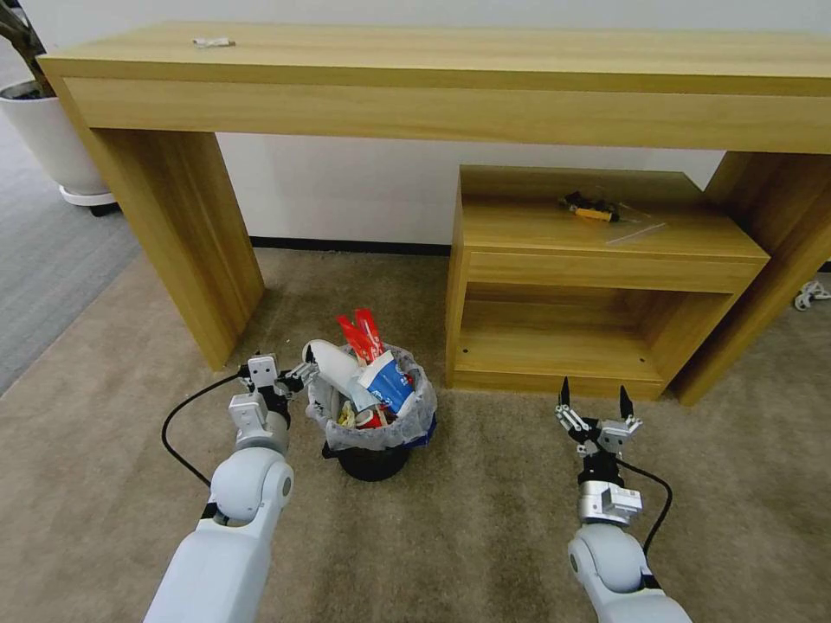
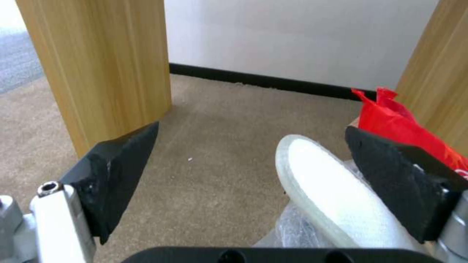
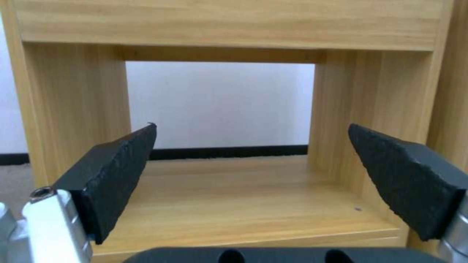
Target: Pick up the trash bin and place the garbage on the floor into it.
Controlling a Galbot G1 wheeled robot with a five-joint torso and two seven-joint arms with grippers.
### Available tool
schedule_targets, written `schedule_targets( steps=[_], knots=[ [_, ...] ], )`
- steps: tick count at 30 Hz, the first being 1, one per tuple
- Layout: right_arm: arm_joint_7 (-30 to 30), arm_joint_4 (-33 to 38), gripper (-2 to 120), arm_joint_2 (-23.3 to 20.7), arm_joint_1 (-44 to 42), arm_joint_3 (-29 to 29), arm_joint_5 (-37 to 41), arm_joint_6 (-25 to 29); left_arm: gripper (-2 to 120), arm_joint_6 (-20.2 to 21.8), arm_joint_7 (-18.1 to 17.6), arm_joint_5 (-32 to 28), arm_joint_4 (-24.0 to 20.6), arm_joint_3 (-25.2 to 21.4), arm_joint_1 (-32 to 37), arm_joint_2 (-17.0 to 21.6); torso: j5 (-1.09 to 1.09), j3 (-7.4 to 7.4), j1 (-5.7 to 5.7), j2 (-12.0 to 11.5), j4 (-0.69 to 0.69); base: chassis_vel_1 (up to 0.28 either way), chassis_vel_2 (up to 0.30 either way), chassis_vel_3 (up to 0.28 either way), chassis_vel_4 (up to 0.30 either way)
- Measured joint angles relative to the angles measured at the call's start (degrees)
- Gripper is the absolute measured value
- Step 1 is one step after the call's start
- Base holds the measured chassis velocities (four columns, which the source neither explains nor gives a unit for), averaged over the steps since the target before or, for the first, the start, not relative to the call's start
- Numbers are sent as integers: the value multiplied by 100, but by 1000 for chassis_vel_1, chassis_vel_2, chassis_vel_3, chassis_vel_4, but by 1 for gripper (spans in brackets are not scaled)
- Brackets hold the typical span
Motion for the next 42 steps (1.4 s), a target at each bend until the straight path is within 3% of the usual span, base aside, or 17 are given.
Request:
schedule_targets(
  steps=[15,23,42],
  knots=[
    [-28,-173,100,103,167,85,-48,114,100,-156,267,292,-103,-278,91,-171,-1,0,0,0,1,0,0,0,0],
    [-75,-280,100,94,320,102,-20,126,100,-218,420,370,59,-349,72,-179,-1,0,0,0,1,0,0,0,0],
    [-105,-143,100,118,275,26,-15,58,100,-84,441,310,-61,-315,58,-289,0,0,0,0,0,0,0,0,0]
  ],
)
